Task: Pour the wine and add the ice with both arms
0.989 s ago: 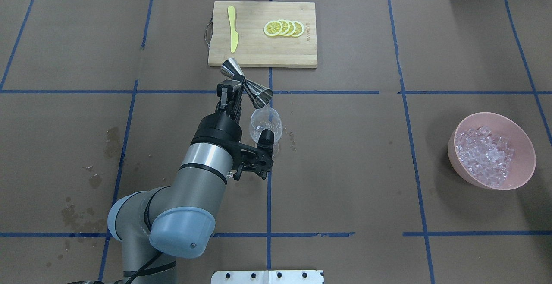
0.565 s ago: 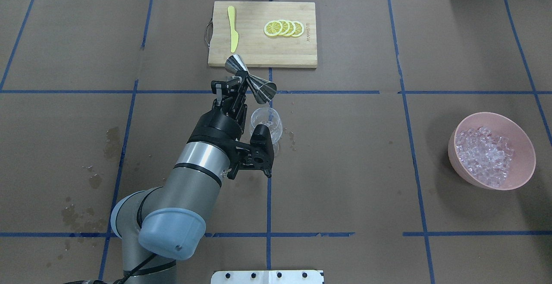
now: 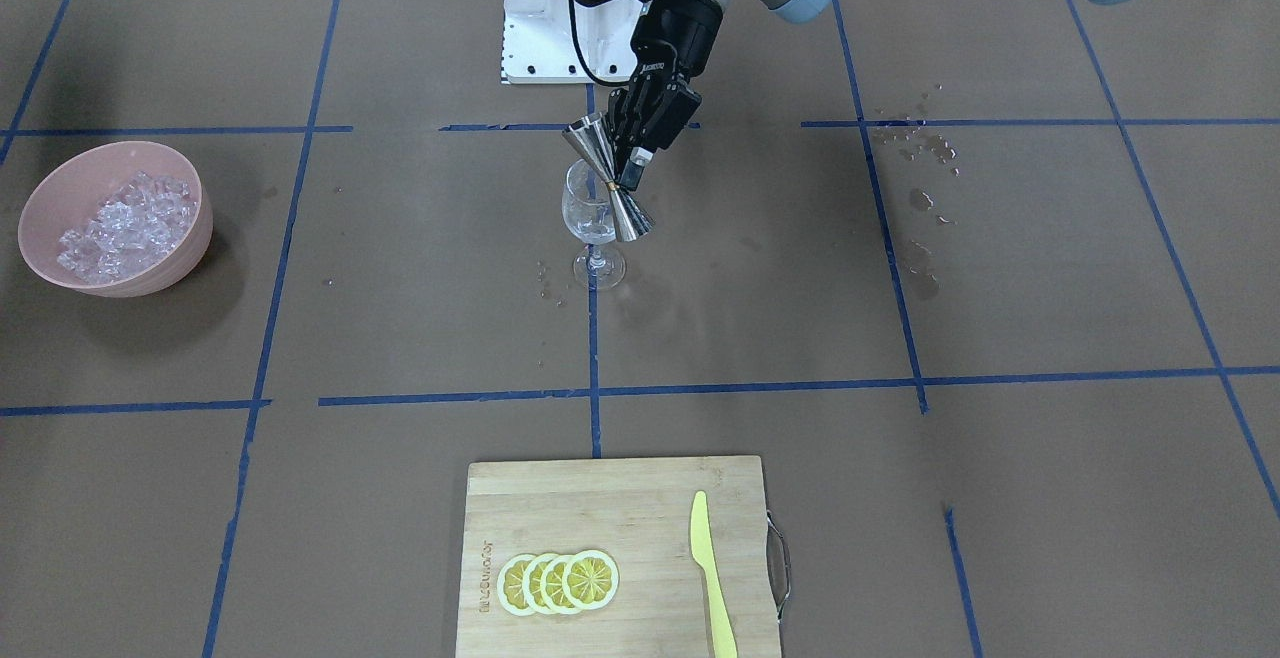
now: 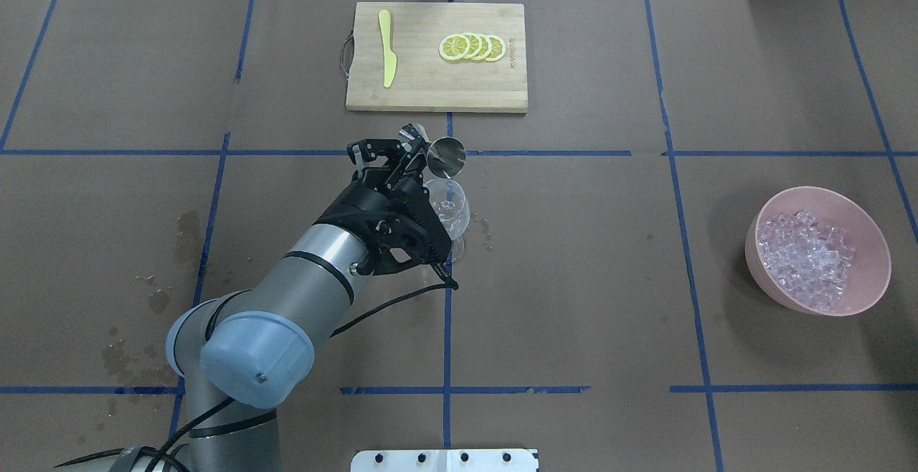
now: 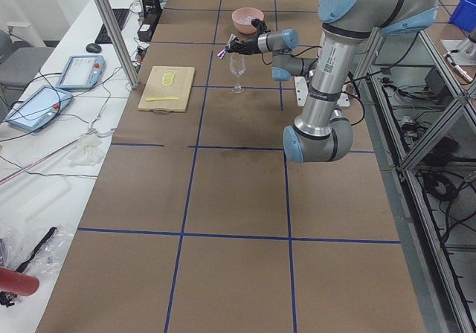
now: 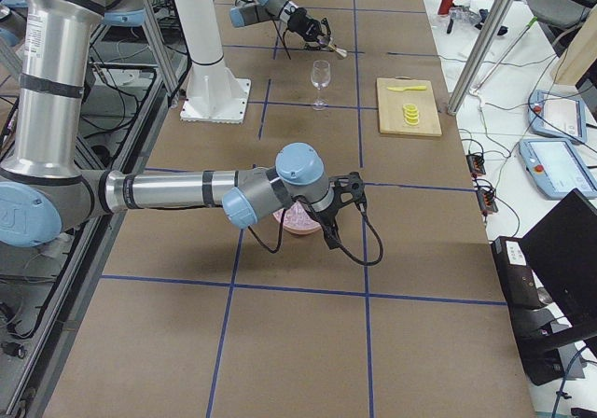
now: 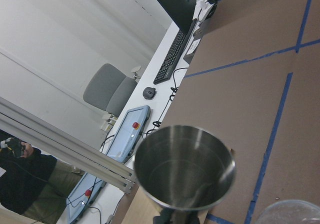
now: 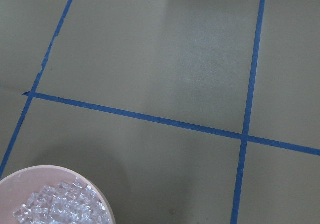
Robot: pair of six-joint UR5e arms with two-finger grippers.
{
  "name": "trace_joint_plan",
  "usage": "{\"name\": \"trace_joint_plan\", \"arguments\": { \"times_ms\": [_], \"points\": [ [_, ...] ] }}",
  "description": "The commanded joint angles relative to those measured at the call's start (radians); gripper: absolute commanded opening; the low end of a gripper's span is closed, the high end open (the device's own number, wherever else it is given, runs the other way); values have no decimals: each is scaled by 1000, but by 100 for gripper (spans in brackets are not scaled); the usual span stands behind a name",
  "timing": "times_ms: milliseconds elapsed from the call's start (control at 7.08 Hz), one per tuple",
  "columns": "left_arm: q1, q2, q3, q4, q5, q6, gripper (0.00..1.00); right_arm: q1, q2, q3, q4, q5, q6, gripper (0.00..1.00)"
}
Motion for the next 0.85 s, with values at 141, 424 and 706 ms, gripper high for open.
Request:
{"name": "trace_joint_plan", "arguments": {
  "times_ms": [141, 424, 706],
  "points": [
    [-39, 150, -95, -7, -52, -251, 0, -2, 2, 0, -3, 0, 0, 99],
    [-56, 261, -118, -44, -52, -387, 0, -2, 3, 3, -2, 2, 44, 99],
    [-64, 444, -116, -191, -52, -530, 0, -2, 17, 0, -8, 3, 61, 99]
  ]
}}
